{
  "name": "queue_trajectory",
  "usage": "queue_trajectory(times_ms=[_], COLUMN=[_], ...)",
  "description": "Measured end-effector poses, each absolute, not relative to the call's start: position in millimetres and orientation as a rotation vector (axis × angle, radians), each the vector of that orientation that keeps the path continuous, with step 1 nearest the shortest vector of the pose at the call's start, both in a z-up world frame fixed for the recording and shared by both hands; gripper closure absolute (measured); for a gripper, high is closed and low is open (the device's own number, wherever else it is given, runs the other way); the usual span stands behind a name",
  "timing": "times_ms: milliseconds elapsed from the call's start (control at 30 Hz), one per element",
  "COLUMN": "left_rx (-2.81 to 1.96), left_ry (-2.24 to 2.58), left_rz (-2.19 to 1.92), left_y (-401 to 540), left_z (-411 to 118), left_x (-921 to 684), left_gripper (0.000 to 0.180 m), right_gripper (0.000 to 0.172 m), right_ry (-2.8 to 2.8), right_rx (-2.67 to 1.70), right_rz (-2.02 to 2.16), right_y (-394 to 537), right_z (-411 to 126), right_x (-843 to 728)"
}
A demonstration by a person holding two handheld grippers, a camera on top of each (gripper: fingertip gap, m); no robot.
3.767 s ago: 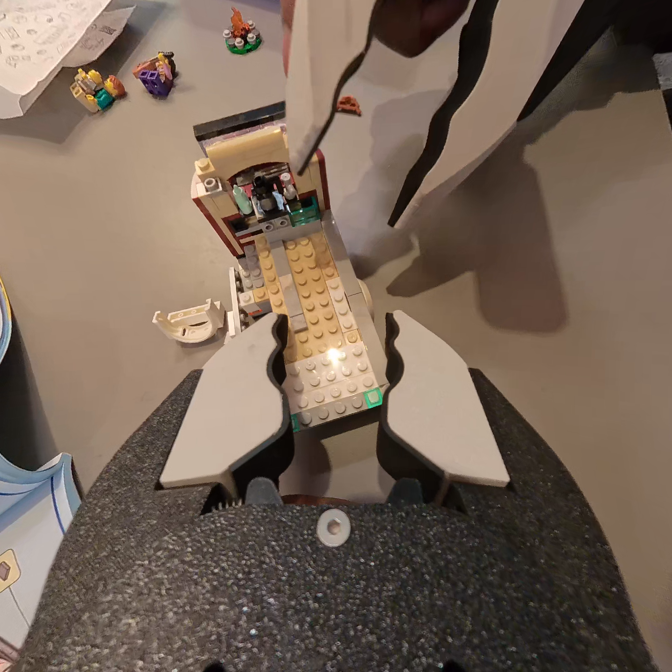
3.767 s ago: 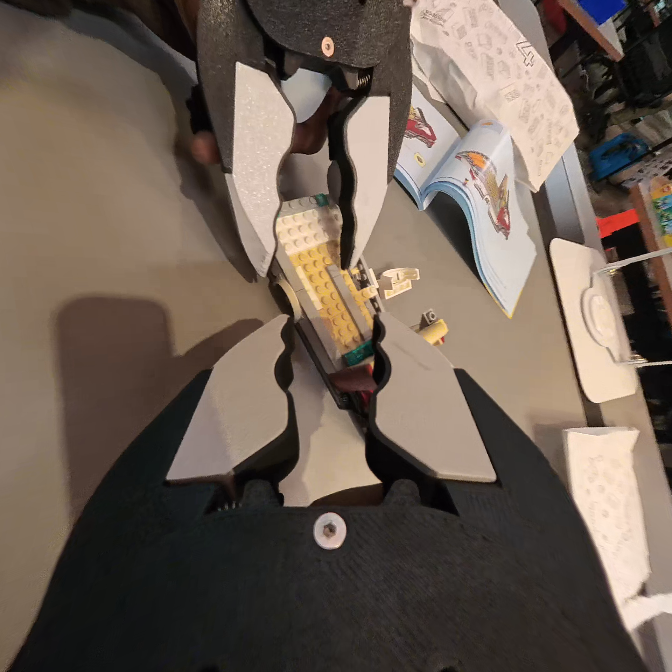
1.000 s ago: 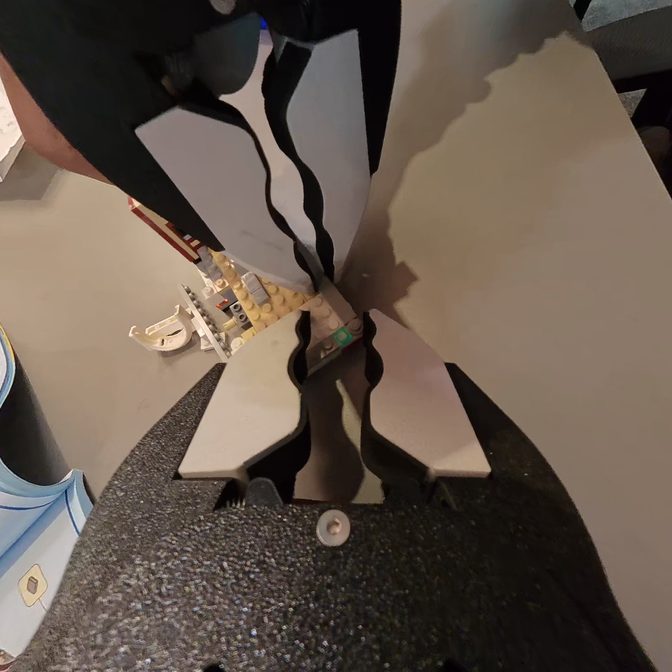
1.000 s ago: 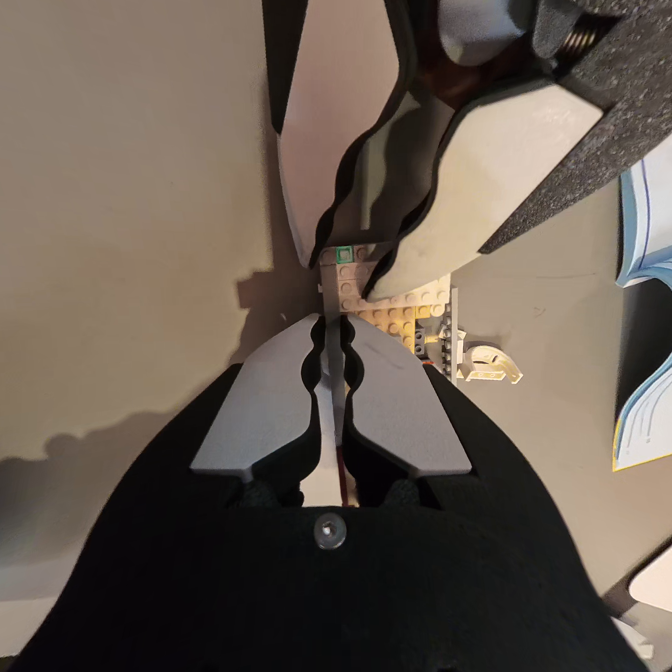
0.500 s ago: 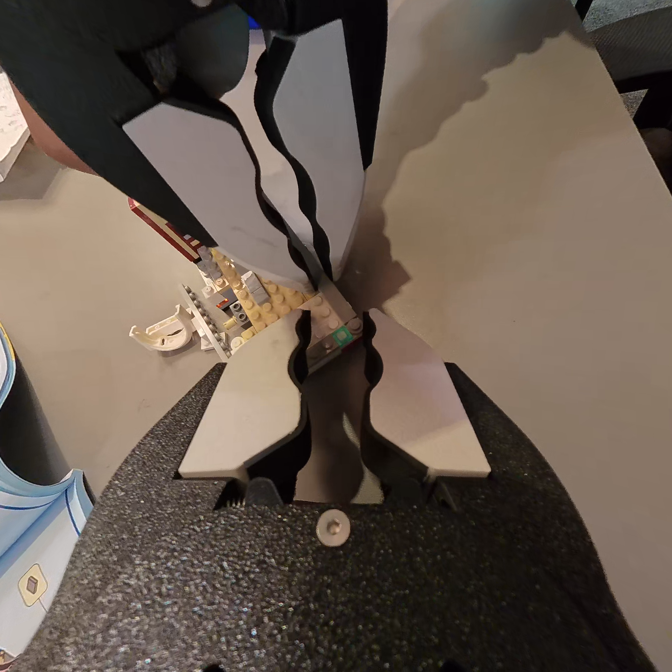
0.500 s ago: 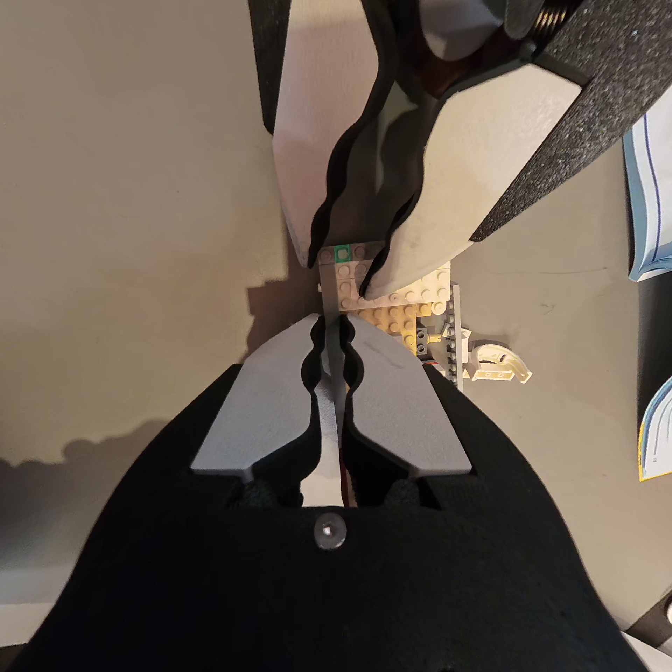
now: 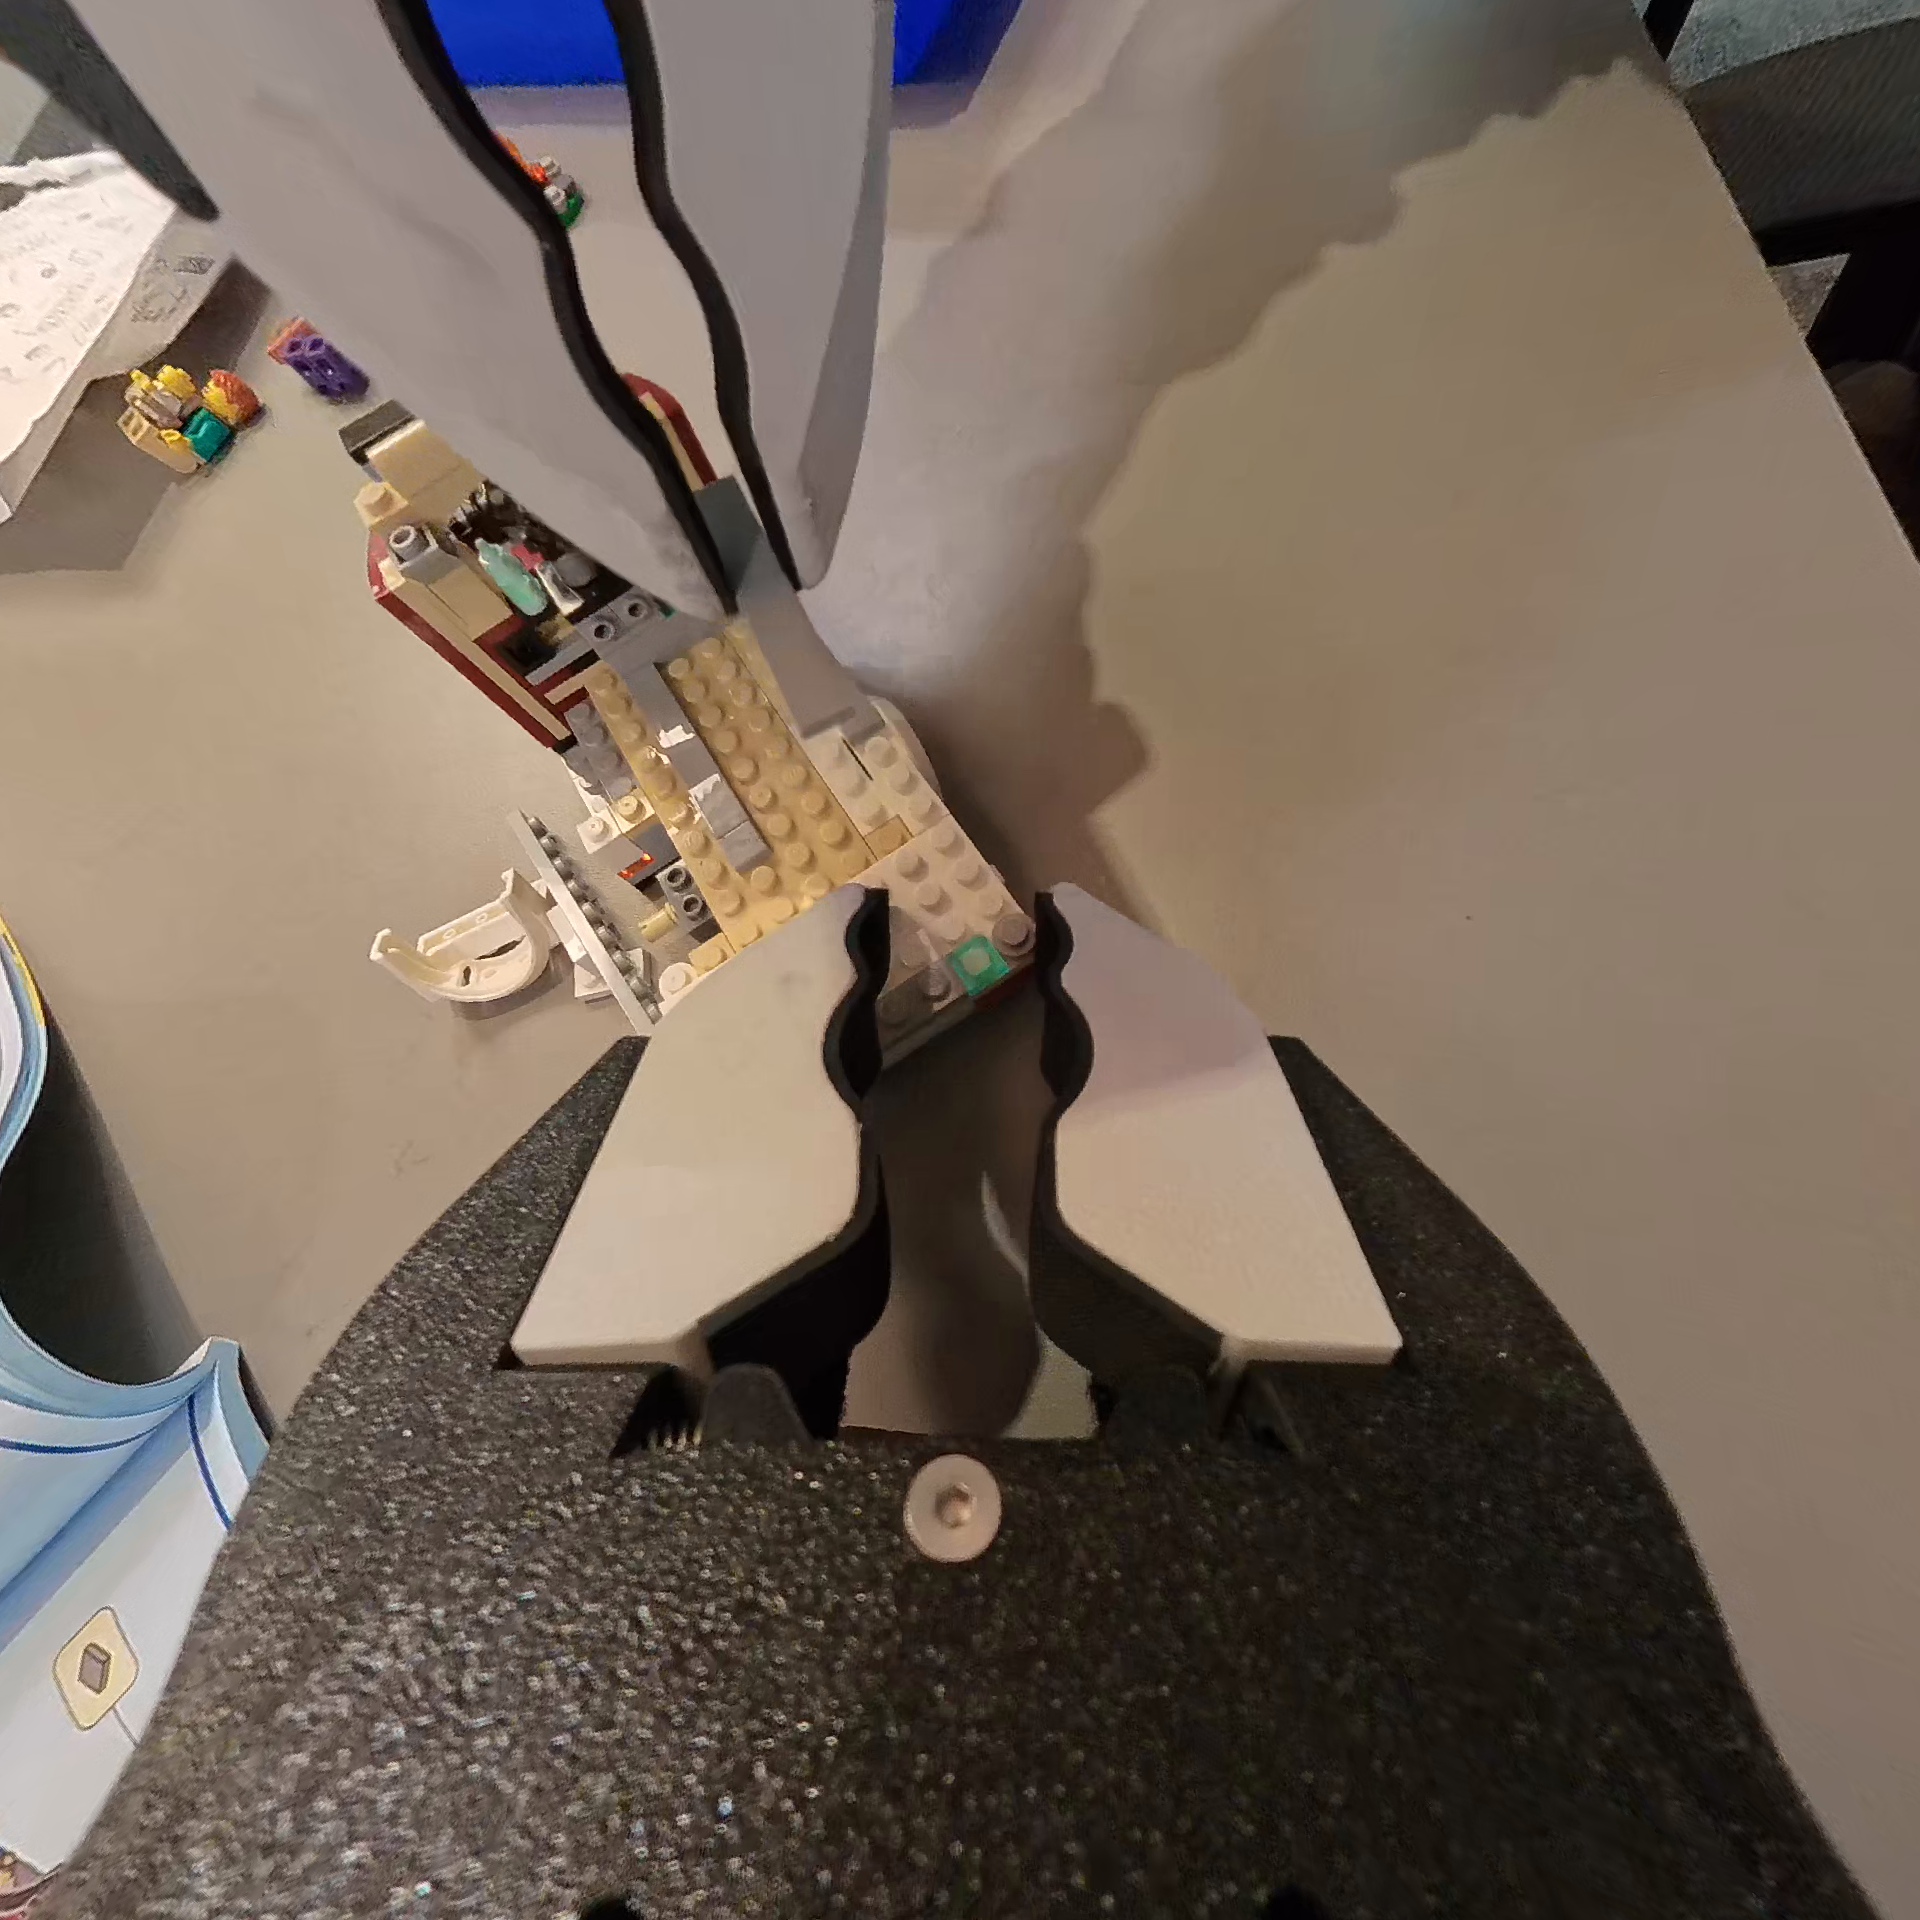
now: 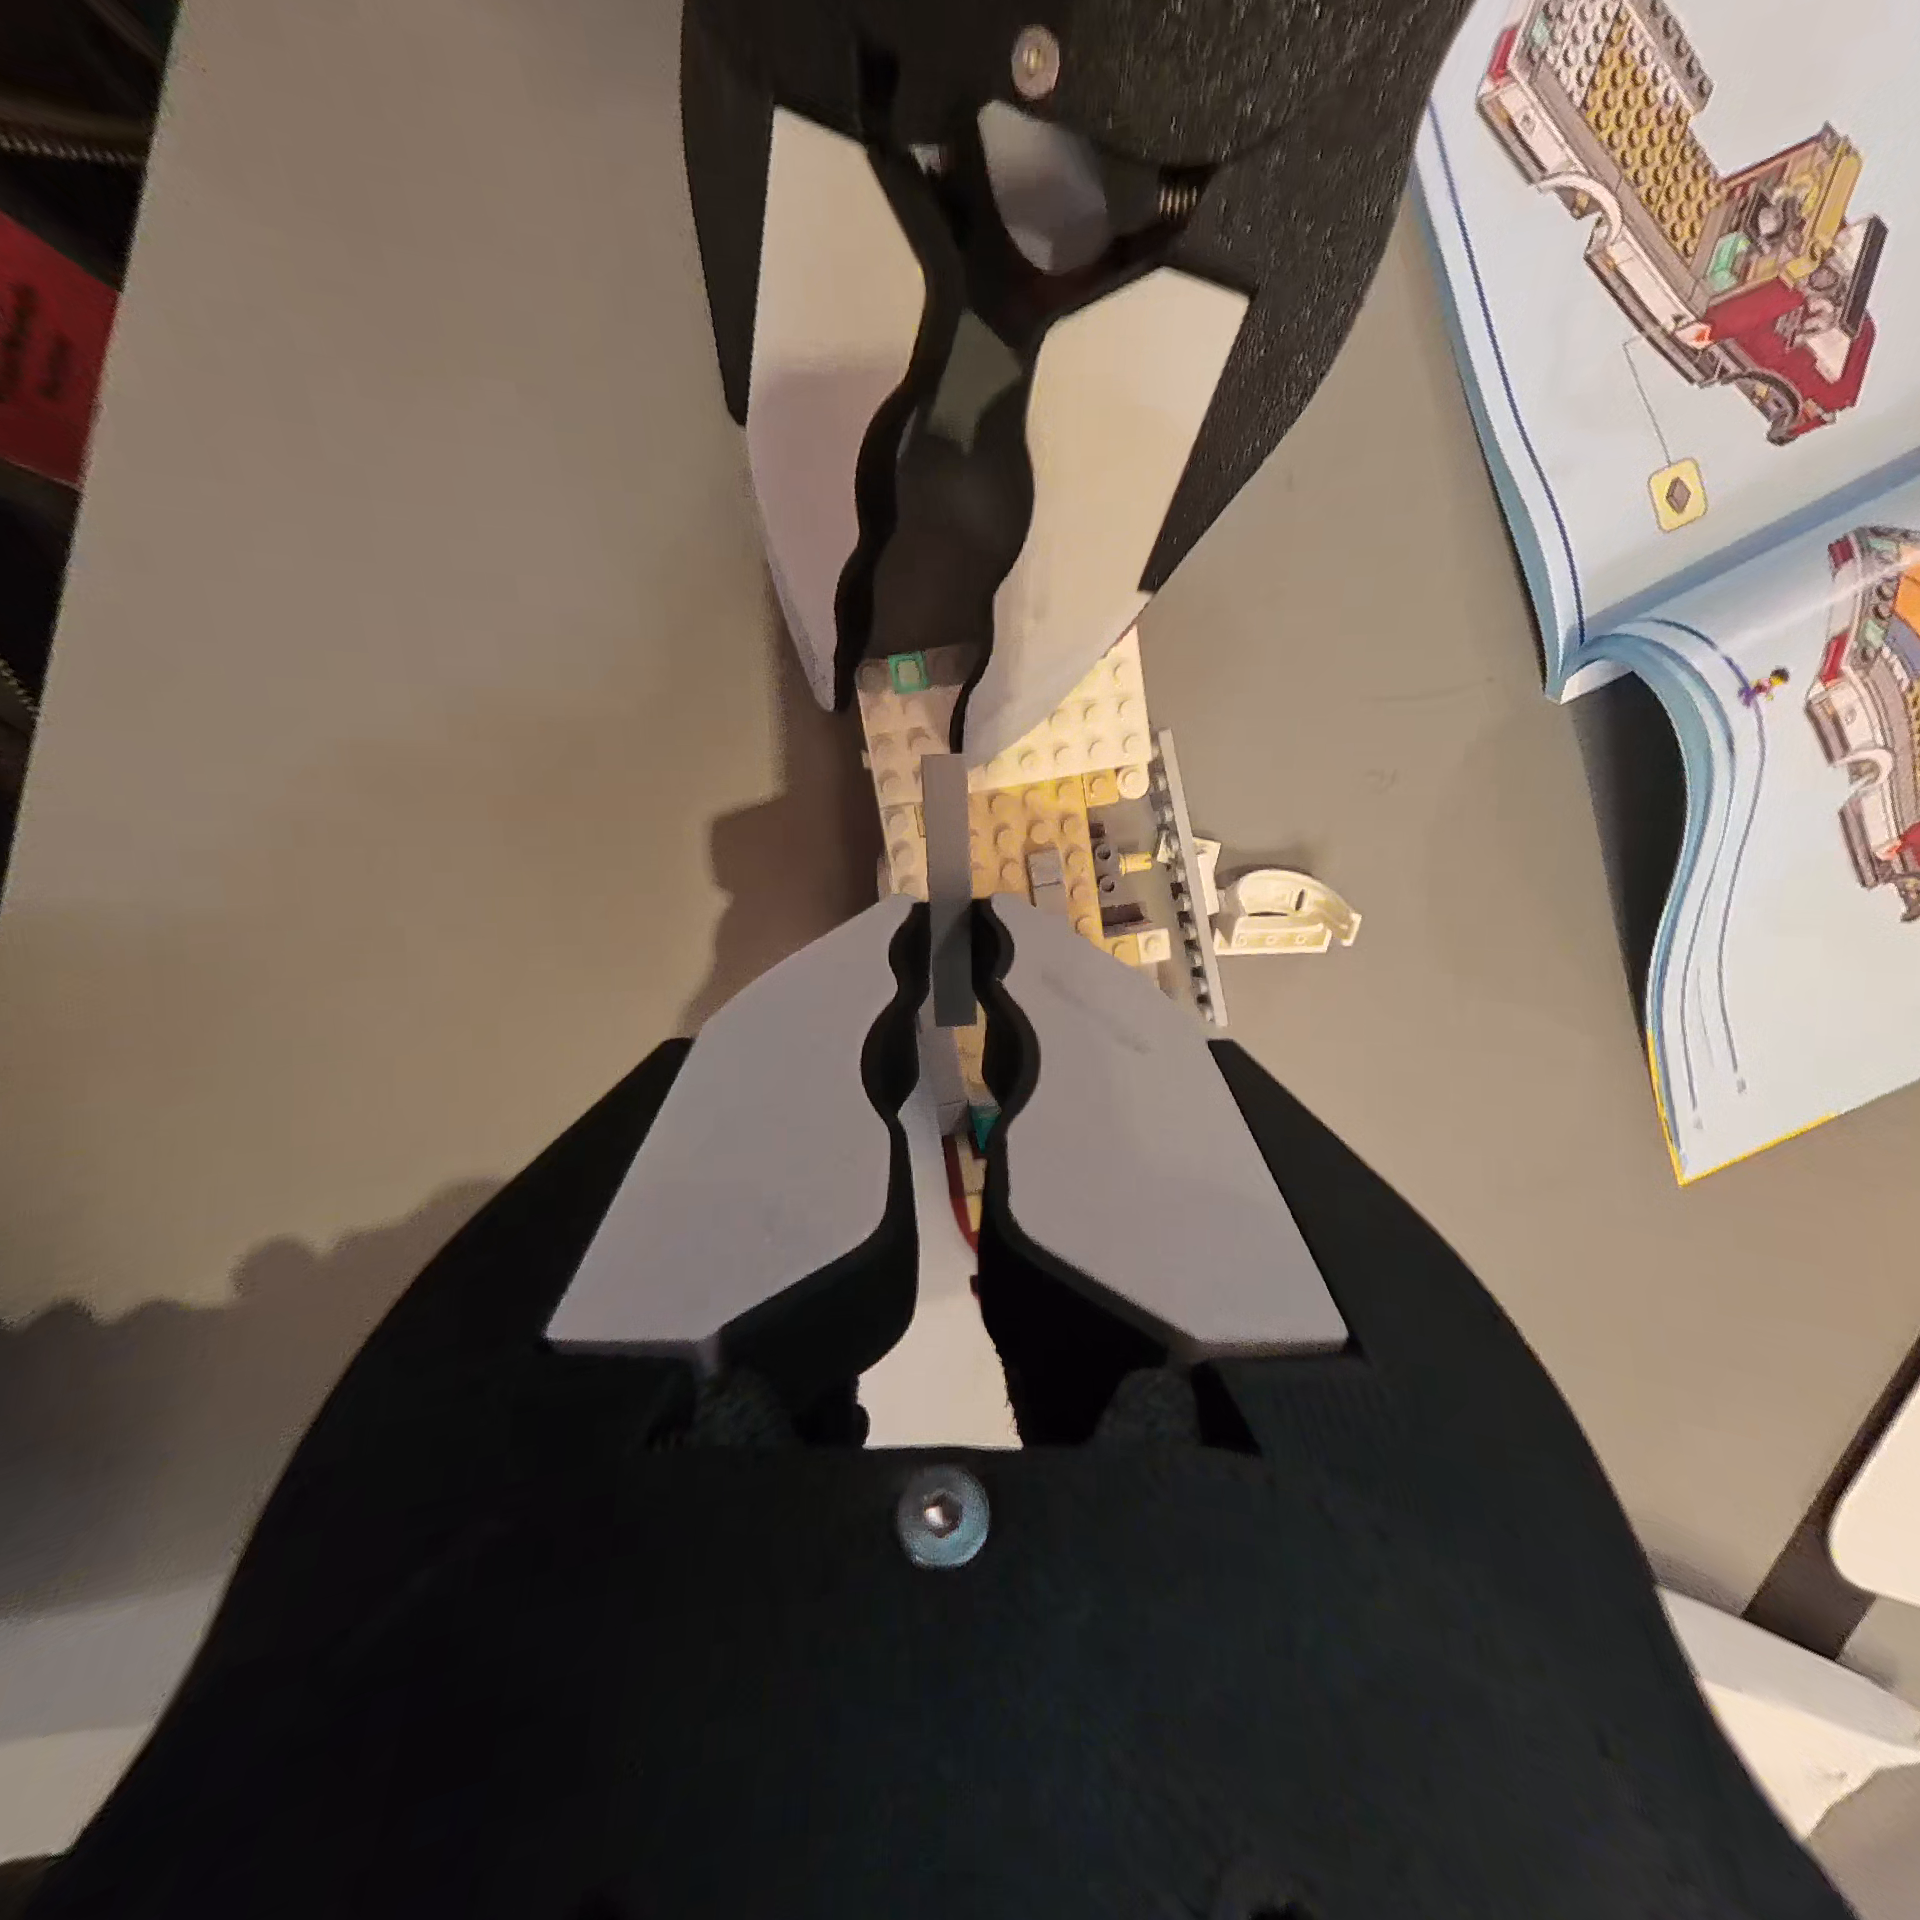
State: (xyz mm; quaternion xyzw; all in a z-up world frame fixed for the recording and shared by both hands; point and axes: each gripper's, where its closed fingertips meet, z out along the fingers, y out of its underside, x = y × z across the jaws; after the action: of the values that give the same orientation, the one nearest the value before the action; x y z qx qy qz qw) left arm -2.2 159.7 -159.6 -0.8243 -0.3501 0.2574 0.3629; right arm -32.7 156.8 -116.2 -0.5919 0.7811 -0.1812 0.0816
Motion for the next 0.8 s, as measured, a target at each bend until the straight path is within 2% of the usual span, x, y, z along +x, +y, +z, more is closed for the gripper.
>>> queue_trajectory(times_ms=[400,633,800], left_rx=[-2.06,-2.012,-2.093], left_ry=[-0.88,-0.938,-0.982], left_rz=[0.657,0.695,0.75], left_y=[168.8,162.7,157.4], left_z=[-145.8,-136.1,-146.7], left_x=[-3.3,-8.0,-12.4], left_gripper=[0.153,0.15,0.146], right_gripper=[0.164,0.164,0.164], right_ry=[2.676,3.011,3.207], right_rx=[-1.408,-1.102,-0.828], right_rz=[-0.848,-0.772,-0.567], right_y=[225.4,298.8,352.6], right_z=[-83.0,-61.4,-70.7], right_x=[-103.2,-213.8,-301.6])
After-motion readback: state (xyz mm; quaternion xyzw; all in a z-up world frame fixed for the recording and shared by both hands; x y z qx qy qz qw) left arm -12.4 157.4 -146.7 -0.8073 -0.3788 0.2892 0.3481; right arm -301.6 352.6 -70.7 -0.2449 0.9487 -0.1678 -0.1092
